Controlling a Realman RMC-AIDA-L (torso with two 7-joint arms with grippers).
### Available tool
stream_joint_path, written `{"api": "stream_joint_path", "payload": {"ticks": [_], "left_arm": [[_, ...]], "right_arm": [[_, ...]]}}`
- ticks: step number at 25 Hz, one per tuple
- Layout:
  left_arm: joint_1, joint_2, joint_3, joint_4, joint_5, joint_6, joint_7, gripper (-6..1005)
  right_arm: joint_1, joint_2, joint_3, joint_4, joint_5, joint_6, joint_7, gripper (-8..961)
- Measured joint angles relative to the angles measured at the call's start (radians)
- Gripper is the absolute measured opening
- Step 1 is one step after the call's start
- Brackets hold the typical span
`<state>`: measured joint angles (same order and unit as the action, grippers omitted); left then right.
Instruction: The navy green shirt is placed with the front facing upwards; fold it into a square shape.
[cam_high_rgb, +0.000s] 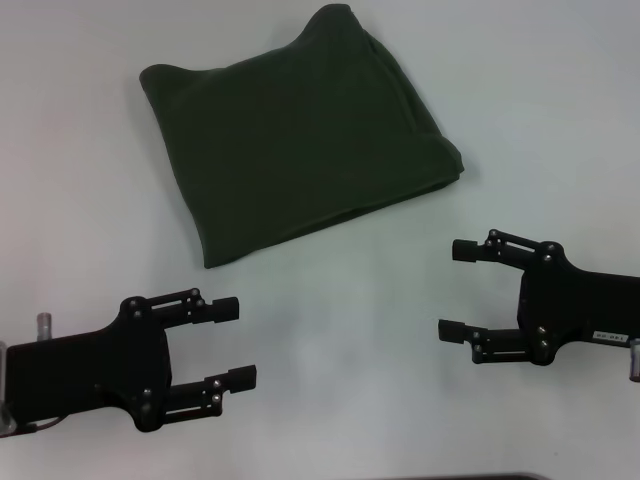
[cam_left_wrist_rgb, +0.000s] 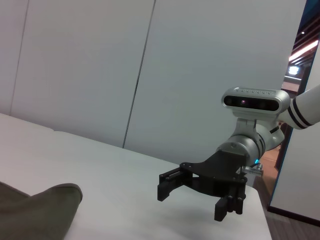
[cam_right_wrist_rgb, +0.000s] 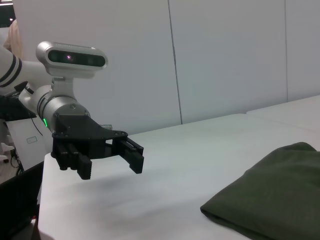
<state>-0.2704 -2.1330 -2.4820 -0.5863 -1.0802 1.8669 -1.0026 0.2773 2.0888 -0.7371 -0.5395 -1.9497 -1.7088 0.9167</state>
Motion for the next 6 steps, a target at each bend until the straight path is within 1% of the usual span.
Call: {"api": "stream_joint_path", "payload": {"ticks": [6], "left_arm": [[0.0, 0.001, 0.0, -0.003, 0.0, 0.007, 0.0, 704]], "right_arm": [[0.002, 0.0, 0.001, 0.007, 0.0, -0.002, 0.0, 944]]}}
